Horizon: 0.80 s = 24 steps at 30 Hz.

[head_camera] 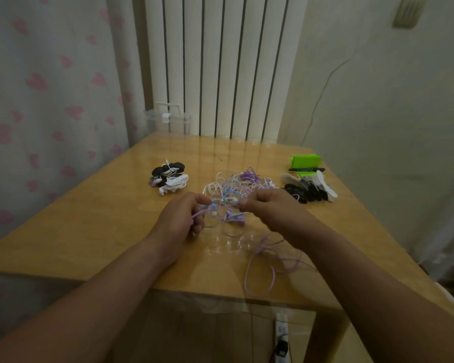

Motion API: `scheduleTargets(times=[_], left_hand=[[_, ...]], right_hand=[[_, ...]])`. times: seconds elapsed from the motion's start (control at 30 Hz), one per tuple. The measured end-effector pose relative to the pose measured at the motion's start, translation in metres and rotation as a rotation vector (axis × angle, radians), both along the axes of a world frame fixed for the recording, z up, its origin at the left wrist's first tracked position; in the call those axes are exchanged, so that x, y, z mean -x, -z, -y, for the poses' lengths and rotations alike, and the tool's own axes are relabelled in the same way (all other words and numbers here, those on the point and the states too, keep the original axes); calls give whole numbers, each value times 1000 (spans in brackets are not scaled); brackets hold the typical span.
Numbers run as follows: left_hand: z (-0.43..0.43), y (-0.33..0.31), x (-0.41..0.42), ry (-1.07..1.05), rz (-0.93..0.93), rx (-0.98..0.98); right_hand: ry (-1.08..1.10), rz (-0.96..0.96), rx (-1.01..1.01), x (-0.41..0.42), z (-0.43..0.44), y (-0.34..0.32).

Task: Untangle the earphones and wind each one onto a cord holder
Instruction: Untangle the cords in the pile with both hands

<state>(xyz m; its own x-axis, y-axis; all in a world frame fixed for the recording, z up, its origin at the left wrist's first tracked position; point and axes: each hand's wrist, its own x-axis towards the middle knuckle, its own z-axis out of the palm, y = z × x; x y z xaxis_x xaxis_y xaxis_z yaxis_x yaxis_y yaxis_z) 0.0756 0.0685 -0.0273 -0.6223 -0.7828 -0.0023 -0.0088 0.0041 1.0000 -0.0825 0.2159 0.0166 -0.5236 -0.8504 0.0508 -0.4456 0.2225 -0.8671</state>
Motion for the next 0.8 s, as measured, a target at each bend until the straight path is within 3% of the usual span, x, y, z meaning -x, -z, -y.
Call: scheduleTargets(times=[0.07, 0.13, 0.33, 0.5, 0.67, 0.8], left_hand=[[-1, -3, -3, -12, 102, 286], [-7, -14, -5, 26, 75, 479], [-23, -41, 2, 404, -42, 239], [-9, -29, -9, 447, -38, 5], [2, -24, -17, 515, 97, 68], [9, -21, -17, 502, 43, -8]], right_hand=[[-43, -35, 31, -1, 2, -9], [-80, -86, 50, -5, 5, -19], [-67, -189, 155, -6, 18, -37], [42, -121, 201, 15, 13, -24], [-5, -117, 228, 14, 17, -8], [-23, -39, 260, 18, 28, -13]])
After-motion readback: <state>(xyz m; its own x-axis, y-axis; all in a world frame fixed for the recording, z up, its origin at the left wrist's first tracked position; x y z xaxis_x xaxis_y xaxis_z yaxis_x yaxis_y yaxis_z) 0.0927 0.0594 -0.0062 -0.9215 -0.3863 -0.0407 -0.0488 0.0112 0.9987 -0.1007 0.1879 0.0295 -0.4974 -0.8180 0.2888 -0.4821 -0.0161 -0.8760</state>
